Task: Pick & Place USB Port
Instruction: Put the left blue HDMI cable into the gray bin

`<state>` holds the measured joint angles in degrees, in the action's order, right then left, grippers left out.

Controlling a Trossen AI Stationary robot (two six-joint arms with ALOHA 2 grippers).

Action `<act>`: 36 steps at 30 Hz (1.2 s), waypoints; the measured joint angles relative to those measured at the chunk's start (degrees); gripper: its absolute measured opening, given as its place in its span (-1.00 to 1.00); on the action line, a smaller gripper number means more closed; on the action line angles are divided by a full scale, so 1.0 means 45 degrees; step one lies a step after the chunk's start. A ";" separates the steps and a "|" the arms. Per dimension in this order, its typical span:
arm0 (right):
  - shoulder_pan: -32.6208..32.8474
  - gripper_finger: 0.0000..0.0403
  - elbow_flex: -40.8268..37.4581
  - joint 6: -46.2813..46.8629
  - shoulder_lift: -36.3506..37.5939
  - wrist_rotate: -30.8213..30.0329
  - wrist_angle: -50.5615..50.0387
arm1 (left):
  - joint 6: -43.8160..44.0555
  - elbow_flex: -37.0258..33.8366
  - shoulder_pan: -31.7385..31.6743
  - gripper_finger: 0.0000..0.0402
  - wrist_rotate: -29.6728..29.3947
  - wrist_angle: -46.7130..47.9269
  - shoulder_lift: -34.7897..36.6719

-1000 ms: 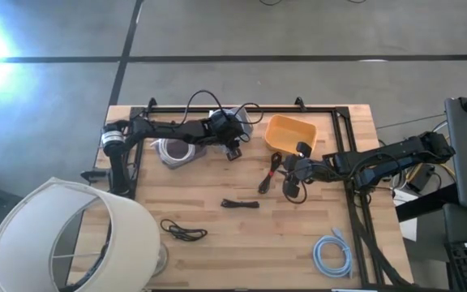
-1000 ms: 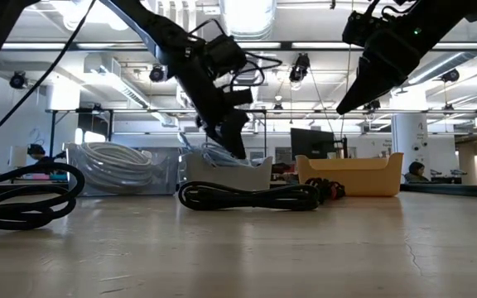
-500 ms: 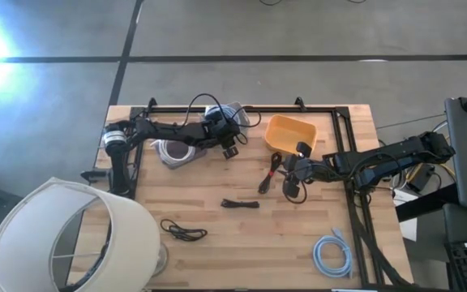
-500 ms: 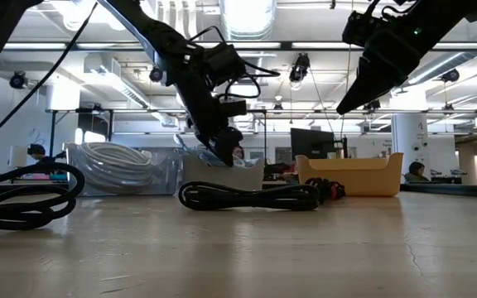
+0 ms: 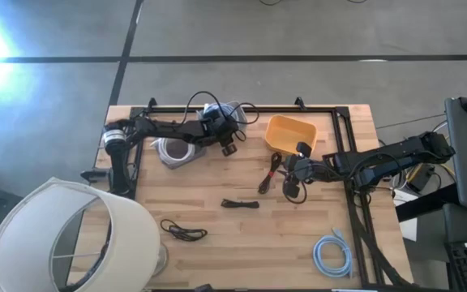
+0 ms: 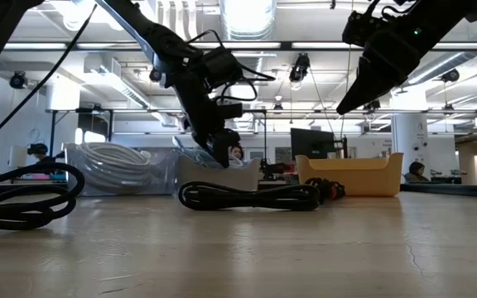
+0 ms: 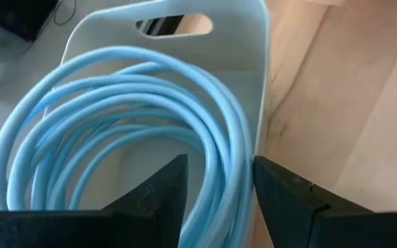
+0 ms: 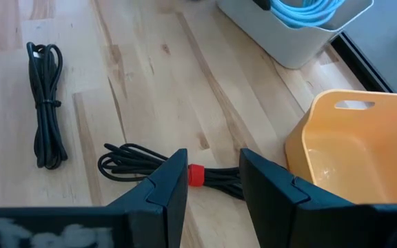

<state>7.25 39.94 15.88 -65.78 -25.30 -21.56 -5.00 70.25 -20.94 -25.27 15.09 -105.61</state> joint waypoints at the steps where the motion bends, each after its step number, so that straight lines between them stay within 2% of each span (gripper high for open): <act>1: 0.0000 -0.38 0.0004 0.0000 0.0000 -0.0001 0.0000 | 0.0105 -0.0018 -0.0063 -0.16 0.0037 0.0013 0.0009; 10: 0.0000 -0.38 0.0000 0.0000 0.0000 -0.0004 0.0005 | 0.0411 -0.0023 -0.0470 -0.16 0.0290 0.0329 0.0049; 16: 0.0000 -0.38 0.0000 0.0000 0.0000 0.0000 0.0005 | 0.0288 -0.0023 -0.0679 -0.16 0.1554 0.0596 0.0062; 18: 0.0000 -0.38 0.0000 0.0000 0.0000 0.0000 0.0005 | 0.0051 -0.0023 -0.0672 -0.16 0.1355 0.0644 0.0062; 23: 0.0000 -0.38 0.0003 0.0000 0.0000 -0.0002 0.0010 | -0.0385 0.0165 -0.0439 -0.16 -0.0396 0.0696 0.0403; 33: 0.0000 -0.38 0.0000 0.0000 0.0000 -0.0004 0.0005 | -0.0474 0.0225 -0.0371 -0.16 -0.0406 0.0655 0.0705; 36: 0.0000 -0.38 0.0001 0.0000 0.0000 0.0000 0.0005 | -0.0428 0.0196 -0.0366 -0.16 0.0060 0.0820 0.0705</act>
<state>7.25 39.95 15.88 -65.78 -25.30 -21.54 -6.92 71.13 -22.59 -24.99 18.78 -102.43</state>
